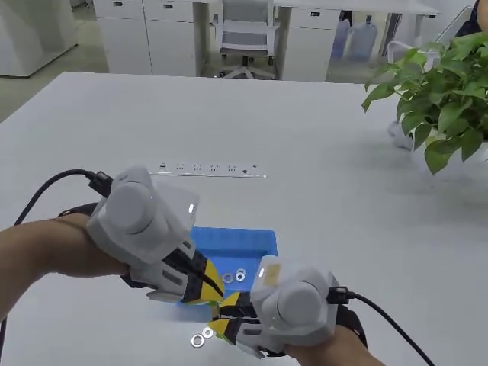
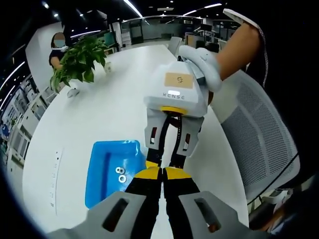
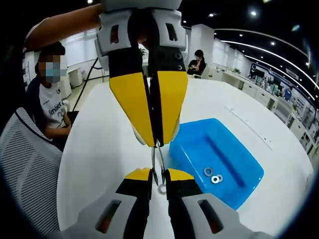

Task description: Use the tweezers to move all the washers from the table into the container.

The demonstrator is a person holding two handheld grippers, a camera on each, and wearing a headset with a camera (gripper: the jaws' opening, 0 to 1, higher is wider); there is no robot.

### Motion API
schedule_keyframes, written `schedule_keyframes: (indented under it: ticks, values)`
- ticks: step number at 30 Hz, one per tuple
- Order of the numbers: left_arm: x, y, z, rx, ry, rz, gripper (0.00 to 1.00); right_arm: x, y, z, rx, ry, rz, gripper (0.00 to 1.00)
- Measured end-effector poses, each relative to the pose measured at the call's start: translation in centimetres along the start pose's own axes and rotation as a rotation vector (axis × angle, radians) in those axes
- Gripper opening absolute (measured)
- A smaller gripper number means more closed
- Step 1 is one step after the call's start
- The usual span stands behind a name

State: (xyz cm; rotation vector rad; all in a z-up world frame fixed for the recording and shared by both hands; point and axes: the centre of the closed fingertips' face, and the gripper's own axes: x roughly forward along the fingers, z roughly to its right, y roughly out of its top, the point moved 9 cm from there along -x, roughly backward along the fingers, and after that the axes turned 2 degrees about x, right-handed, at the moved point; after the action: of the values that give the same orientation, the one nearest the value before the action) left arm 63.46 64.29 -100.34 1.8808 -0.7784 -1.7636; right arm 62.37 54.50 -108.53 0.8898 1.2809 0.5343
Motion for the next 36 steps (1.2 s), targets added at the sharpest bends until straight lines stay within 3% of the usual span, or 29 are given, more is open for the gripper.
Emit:
schedule_keyframes:
  ticks: [18, 27, 36]
  values:
    - [1.1, -0.6, 0.0, -0.025, -0.018, 0.002, 0.05, 0.5, -1.1, 0.1, 0.014, 0.008, -0.01, 0.13]
    - [1.2, -0.6, -0.9, -0.041, -0.018, 0.015, 0.05, 0.5, -1.2, 0.3, 0.025, 0.009, -0.015, 0.14]
    - [1.2, -0.6, -1.5, -0.044, -0.034, 0.0, 0.05, 0.5, -1.2, 0.5, 0.037, 0.008, -0.011, 0.14]
